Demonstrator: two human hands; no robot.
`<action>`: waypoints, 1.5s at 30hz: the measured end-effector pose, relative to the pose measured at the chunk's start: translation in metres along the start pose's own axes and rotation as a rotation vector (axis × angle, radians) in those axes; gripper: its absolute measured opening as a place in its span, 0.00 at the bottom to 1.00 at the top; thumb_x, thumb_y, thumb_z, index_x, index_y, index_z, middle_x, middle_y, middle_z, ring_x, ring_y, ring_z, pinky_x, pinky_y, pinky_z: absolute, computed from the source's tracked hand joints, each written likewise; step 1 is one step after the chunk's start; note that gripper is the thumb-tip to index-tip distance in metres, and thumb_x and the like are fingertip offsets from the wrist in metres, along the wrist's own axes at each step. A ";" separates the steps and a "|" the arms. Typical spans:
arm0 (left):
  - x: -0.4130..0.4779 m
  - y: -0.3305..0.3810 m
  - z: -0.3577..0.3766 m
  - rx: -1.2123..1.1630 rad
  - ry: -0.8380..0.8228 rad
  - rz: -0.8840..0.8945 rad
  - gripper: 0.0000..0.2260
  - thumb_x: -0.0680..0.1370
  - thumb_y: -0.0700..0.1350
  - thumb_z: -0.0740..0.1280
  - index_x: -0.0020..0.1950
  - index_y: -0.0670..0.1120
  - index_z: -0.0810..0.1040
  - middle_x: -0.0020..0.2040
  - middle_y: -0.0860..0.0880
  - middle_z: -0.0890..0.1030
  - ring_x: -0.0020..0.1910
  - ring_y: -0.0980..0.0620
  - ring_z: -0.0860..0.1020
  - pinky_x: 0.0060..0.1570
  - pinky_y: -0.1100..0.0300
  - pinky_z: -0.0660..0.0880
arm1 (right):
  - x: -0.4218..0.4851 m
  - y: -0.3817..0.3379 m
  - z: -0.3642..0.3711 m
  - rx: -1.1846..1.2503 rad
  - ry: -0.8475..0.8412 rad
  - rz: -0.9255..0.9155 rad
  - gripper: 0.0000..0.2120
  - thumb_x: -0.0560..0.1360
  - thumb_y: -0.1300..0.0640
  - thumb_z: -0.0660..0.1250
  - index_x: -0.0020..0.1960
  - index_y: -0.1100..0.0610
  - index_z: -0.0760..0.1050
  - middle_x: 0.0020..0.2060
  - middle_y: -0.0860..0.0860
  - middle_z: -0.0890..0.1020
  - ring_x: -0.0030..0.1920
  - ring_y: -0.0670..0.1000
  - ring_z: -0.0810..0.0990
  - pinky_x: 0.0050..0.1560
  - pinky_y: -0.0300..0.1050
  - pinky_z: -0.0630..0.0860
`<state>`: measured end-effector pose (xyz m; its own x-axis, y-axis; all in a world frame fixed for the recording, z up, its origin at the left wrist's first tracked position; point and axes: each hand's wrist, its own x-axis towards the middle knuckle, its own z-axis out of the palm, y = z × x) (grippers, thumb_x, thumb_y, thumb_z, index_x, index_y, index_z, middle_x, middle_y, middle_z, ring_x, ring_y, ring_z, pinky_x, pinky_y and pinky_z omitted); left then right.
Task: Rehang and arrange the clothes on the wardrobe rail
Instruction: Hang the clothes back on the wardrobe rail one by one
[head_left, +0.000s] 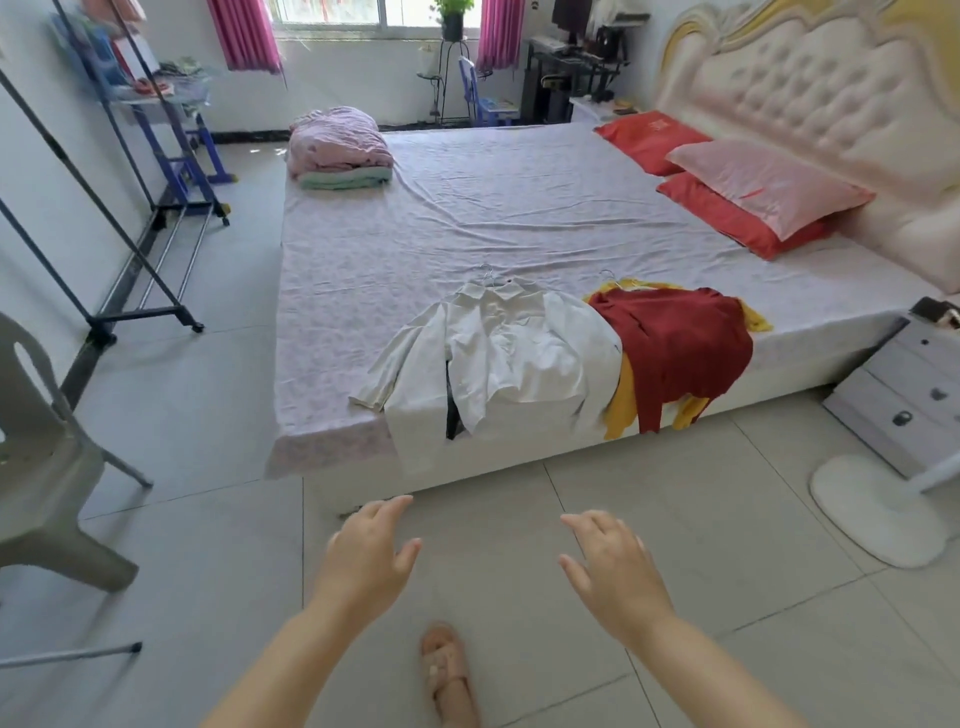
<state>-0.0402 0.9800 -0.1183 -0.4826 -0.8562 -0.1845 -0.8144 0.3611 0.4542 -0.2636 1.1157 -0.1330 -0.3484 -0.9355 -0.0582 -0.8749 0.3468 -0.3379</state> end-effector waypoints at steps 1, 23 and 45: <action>0.022 0.001 0.000 -0.001 -0.006 -0.001 0.22 0.78 0.50 0.61 0.72 0.51 0.62 0.67 0.52 0.68 0.67 0.54 0.66 0.65 0.57 0.65 | 0.022 0.004 0.001 -0.002 -0.006 0.011 0.21 0.79 0.49 0.58 0.71 0.51 0.63 0.64 0.46 0.69 0.65 0.48 0.67 0.64 0.40 0.60; 0.464 0.064 -0.064 -0.020 -0.004 -0.042 0.23 0.78 0.51 0.60 0.72 0.51 0.61 0.69 0.53 0.68 0.67 0.54 0.67 0.63 0.59 0.66 | 0.493 0.078 -0.044 0.006 -0.172 0.024 0.22 0.78 0.48 0.59 0.71 0.50 0.63 0.66 0.46 0.68 0.66 0.47 0.65 0.66 0.39 0.62; 0.792 0.038 0.043 -0.081 -0.075 -0.235 0.22 0.79 0.53 0.58 0.72 0.54 0.58 0.70 0.57 0.64 0.69 0.56 0.63 0.65 0.61 0.60 | 0.924 0.173 0.111 -0.068 -0.386 0.066 0.18 0.78 0.54 0.59 0.68 0.55 0.67 0.64 0.55 0.70 0.65 0.56 0.67 0.62 0.49 0.66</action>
<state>-0.4669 0.3313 -0.2848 -0.3085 -0.8822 -0.3558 -0.8800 0.1227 0.4588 -0.6996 0.3038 -0.3496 -0.2643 -0.8629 -0.4307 -0.8796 0.3989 -0.2594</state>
